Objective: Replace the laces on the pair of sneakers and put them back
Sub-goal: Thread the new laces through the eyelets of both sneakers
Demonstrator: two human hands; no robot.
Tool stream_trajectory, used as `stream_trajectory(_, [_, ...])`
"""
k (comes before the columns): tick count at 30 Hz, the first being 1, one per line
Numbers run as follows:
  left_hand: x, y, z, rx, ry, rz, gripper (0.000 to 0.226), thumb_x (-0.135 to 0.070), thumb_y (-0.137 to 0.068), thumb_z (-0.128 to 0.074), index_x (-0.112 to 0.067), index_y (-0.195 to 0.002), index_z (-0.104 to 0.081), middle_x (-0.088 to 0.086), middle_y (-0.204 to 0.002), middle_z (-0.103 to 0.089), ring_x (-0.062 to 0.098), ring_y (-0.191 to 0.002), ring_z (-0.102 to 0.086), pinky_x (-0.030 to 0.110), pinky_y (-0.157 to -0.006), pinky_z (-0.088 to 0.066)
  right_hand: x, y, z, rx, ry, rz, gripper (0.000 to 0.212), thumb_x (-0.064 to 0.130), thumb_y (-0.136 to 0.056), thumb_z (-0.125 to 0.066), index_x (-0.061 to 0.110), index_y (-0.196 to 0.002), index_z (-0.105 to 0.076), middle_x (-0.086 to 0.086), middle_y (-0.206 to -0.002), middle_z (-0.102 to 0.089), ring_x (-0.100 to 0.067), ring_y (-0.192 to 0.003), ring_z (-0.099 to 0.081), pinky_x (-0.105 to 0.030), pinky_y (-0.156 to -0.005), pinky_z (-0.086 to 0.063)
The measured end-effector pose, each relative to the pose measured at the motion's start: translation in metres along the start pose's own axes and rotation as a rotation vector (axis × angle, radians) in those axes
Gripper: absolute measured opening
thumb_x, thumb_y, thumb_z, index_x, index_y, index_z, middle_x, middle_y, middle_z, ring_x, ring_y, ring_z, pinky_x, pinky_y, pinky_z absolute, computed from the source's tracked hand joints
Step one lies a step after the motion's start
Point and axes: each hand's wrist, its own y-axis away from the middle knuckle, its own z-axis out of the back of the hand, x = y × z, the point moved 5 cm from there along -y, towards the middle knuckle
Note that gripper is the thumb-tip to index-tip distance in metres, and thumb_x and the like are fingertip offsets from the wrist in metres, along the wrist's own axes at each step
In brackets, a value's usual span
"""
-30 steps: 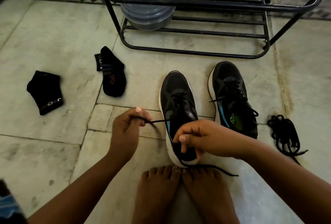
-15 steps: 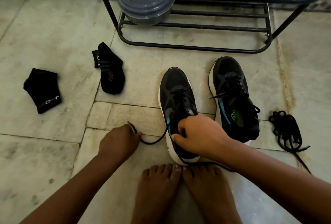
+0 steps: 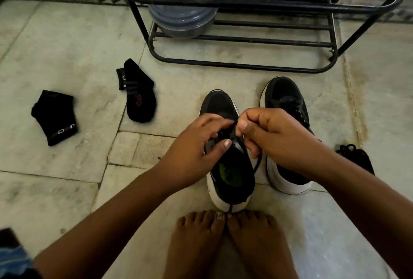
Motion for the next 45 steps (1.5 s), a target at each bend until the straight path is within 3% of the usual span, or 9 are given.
stream_trajectory(3, [0.006, -0.001, 0.005, -0.131, 0.251, 0.198, 0.020, -0.029, -0.096, -0.047, -0.022, -0.090, -0.065, -0.014, -0.100, -0.062, -0.002, -0.094, -0.058, 0.015, -0.079, -0.046, -0.005, 0.002, 0.004, 0.004, -0.004, -0.024, 0.024, 0.020, -0.098, -0.045, 0.017, -0.079, -0.060, 0.006, -0.051, -0.056, -0.001, -0.049, -0.052, -0.013, -0.057, -0.044])
stream_trajectory(9, [0.039, 0.009, 0.005, -0.293, 1.258, 0.795, 0.029, -0.030, -0.098, -0.043, -0.017, -0.076, -0.056, 0.003, -0.088, -0.071, 0.014, -0.080, -0.064, 0.027, -0.070, -0.055, -0.043, 0.004, 0.021, 0.019, 0.157, -0.245, 0.026, 0.020, -0.098, -0.047, 0.017, -0.077, -0.063, 0.003, -0.055, -0.061, -0.003, -0.052, -0.055, -0.024, -0.063, -0.048])
stream_trajectory(13, [0.043, 0.014, -0.002, -0.334, 1.425, 0.903, 0.029, -0.028, -0.098, -0.044, -0.017, -0.072, -0.052, 0.006, -0.093, -0.073, 0.016, -0.084, -0.066, 0.028, -0.075, -0.055, -0.054, 0.007, 0.025, 0.009, 0.431, -0.317, 0.026, 0.034, -0.094, -0.053, 0.024, -0.074, -0.065, 0.006, -0.056, -0.059, 0.008, -0.042, -0.049, -0.007, -0.047, -0.034])
stream_trajectory(17, [0.048, 0.018, -0.005, -0.361, 1.458, 0.943, 0.028, -0.027, -0.097, -0.046, -0.016, -0.073, -0.054, 0.002, -0.091, -0.073, 0.015, -0.080, -0.065, 0.027, -0.070, -0.056, -0.057, 0.009, 0.033, 0.003, 0.522, -0.385, 0.025, 0.031, -0.096, -0.051, 0.020, -0.082, -0.068, 0.007, -0.059, -0.055, -0.001, -0.049, -0.050, -0.013, -0.046, -0.032])
stream_trajectory(23, [0.053, 0.020, -0.004, -0.368, 1.391, 0.931, 0.014, -0.021, -0.094, -0.054, -0.022, -0.088, -0.067, -0.005, -0.082, -0.068, 0.006, -0.063, -0.059, 0.019, -0.054, -0.052, -0.063, 0.011, 0.045, 0.020, 0.462, -0.489, 0.013, 0.010, -0.094, -0.048, 0.017, -0.096, -0.060, -0.003, -0.089, -0.065, -0.012, -0.068, -0.055, -0.022, -0.058, -0.046])
stream_trajectory(30, [0.050, -0.007, 0.013, -0.371, 1.156, 0.838, 0.013, -0.016, -0.092, -0.057, -0.019, -0.098, -0.068, -0.008, -0.078, -0.063, 0.004, -0.057, -0.048, 0.015, -0.045, -0.044, -0.046, 0.008, 0.042, -0.173, 0.401, -0.314, 0.024, 0.041, -0.088, -0.060, 0.022, -0.074, -0.066, 0.006, -0.068, -0.063, -0.005, -0.065, -0.056, -0.018, -0.053, -0.037])
stream_trajectory(36, [0.044, -0.002, 0.010, -0.362, 0.526, 0.650, 0.017, -0.022, -0.093, -0.058, -0.022, -0.109, -0.060, -0.002, -0.100, -0.057, 0.008, -0.073, -0.058, 0.024, -0.061, -0.056, -0.055, -0.003, 0.025, -0.235, -0.199, -0.251, 0.016, 0.017, -0.089, -0.062, 0.005, -0.081, -0.068, 0.000, -0.061, -0.063, 0.000, -0.053, -0.054, -0.012, -0.051, -0.044])
stream_trajectory(41, [0.019, -0.002, -0.009, -0.077, 0.181, 0.390, 0.013, -0.029, -0.091, -0.059, -0.027, -0.097, -0.070, -0.013, -0.095, -0.063, -0.010, -0.073, -0.056, 0.005, -0.064, -0.043, -0.062, -0.016, 0.010, -0.191, -0.271, -0.230, 0.011, 0.002, -0.088, -0.062, 0.009, -0.085, -0.069, -0.007, -0.072, -0.069, -0.009, -0.062, -0.060, -0.015, -0.057, -0.050])
stream_trajectory(45, [0.016, -0.014, -0.010, 0.077, 0.022, 0.455, 0.020, -0.030, -0.093, -0.056, -0.020, -0.096, -0.074, -0.008, -0.080, -0.070, -0.002, -0.064, -0.059, 0.019, -0.061, -0.048, -0.065, -0.024, 0.008, -0.202, -0.169, -0.222, 0.011, 0.003, -0.087, -0.064, 0.012, -0.083, -0.071, -0.004, -0.072, -0.069, -0.003, -0.060, -0.062, -0.014, -0.055, -0.048])
